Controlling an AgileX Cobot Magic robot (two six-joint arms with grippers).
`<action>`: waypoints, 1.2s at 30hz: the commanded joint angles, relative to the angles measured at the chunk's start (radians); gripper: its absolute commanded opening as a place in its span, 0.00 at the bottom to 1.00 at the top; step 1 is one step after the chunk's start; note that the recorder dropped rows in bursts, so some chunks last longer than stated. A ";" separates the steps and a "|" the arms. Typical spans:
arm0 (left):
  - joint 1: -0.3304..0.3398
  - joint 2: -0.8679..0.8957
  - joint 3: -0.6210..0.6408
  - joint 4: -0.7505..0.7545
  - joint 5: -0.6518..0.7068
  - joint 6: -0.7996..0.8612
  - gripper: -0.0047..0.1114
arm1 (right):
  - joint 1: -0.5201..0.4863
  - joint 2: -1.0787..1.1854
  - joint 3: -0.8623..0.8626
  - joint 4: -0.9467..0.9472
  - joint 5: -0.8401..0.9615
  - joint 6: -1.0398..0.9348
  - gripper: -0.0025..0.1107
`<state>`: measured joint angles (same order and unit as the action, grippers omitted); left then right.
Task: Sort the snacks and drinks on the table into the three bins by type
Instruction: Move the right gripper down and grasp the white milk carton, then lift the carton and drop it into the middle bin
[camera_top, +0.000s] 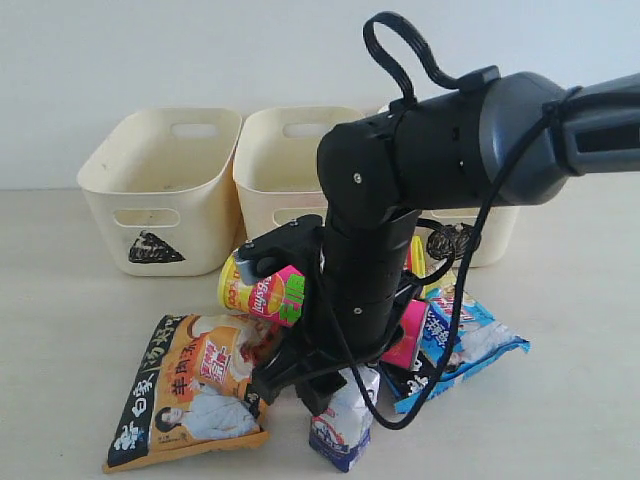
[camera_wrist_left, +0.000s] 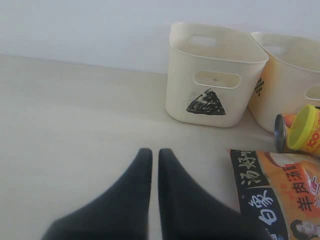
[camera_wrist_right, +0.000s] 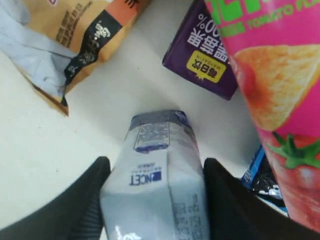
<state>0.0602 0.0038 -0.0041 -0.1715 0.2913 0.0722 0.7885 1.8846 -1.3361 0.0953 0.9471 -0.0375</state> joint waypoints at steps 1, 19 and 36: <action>0.004 -0.004 0.004 0.004 -0.007 0.005 0.07 | 0.001 -0.001 -0.003 0.002 0.073 -0.044 0.02; 0.004 -0.004 0.004 0.004 -0.007 0.005 0.07 | -0.001 -0.048 -0.355 -0.053 0.274 -0.048 0.02; 0.004 -0.004 0.004 0.004 -0.007 0.005 0.07 | -0.252 -0.002 -0.621 -0.145 -0.089 0.065 0.02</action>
<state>0.0602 0.0038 -0.0041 -0.1715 0.2913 0.0722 0.5756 1.8636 -1.9459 -0.0471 0.9643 0.0160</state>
